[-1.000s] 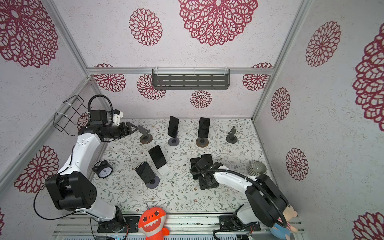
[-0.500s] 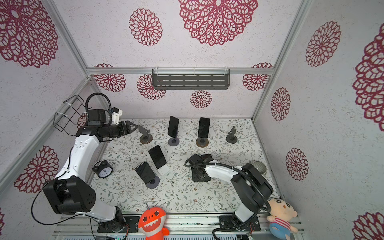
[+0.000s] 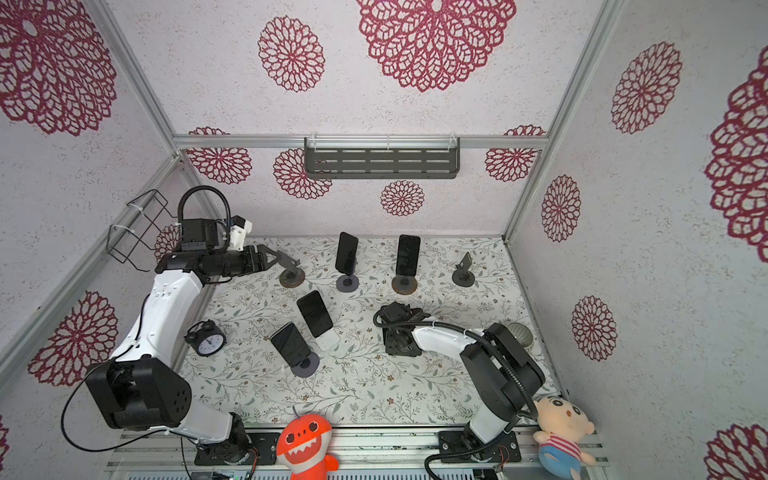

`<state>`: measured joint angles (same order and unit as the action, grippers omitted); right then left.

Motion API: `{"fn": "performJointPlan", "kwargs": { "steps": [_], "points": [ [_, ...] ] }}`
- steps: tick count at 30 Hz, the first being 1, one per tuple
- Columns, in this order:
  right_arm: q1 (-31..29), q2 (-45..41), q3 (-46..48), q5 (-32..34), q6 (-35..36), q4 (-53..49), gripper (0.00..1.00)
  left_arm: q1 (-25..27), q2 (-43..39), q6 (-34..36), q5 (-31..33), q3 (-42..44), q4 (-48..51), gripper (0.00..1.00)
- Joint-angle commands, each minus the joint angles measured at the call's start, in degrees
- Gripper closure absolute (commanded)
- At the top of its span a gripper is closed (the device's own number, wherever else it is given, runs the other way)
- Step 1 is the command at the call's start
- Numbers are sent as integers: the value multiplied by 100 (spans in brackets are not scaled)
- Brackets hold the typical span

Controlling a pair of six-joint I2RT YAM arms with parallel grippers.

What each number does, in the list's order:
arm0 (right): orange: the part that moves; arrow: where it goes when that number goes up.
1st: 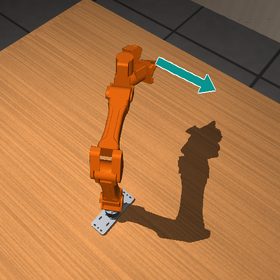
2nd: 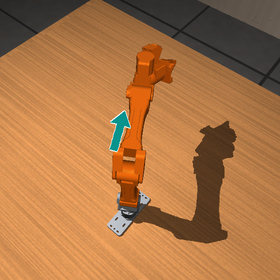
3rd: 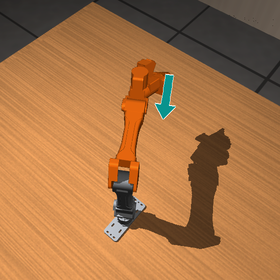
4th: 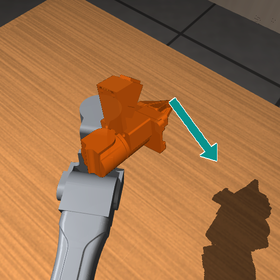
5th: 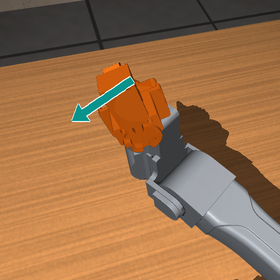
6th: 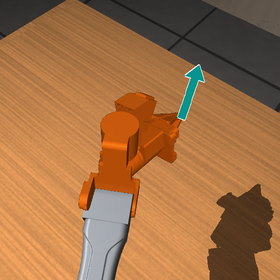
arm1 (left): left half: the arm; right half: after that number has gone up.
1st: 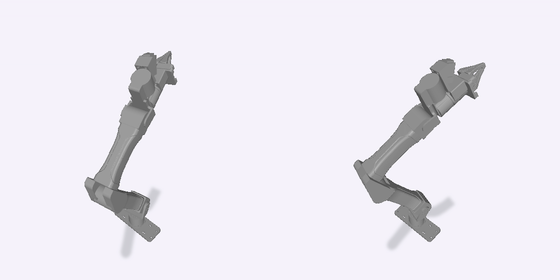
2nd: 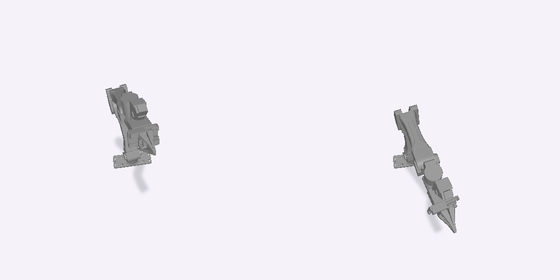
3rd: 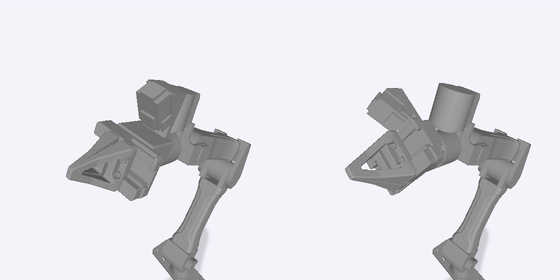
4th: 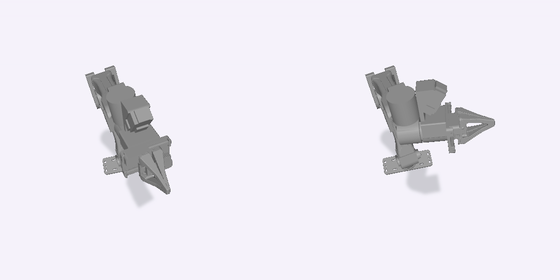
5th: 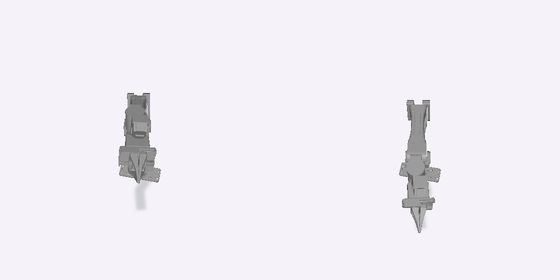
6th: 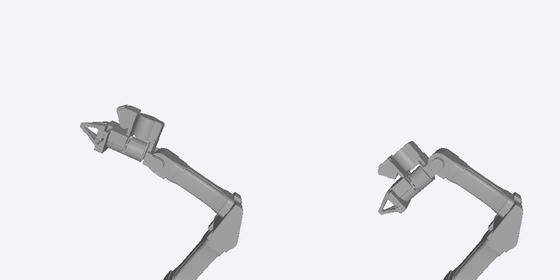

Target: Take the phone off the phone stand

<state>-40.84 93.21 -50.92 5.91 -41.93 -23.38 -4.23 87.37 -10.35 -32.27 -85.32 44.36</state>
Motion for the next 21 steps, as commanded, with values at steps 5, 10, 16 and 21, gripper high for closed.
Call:
{"fn": "performJointPlan", "kwargs": {
  "steps": [5, 10, 16, 21],
  "points": [
    [59, -1051, -39, 84, 819, -120, 34, 318, -413, 1201, -56, -3, 844, 28],
    [177, -1472, -46, -56, 1698, -76, 32, 734, -412, 1853, 2, 69, 1347, 31],
    [575, -1881, 2, -342, 1981, 127, 32, 1149, -332, 2005, 358, 268, 1499, 31],
    [858, -2091, 31, -346, 2031, 183, 33, 1205, -111, 2045, 471, 323, 1508, 31]
  ]
}}
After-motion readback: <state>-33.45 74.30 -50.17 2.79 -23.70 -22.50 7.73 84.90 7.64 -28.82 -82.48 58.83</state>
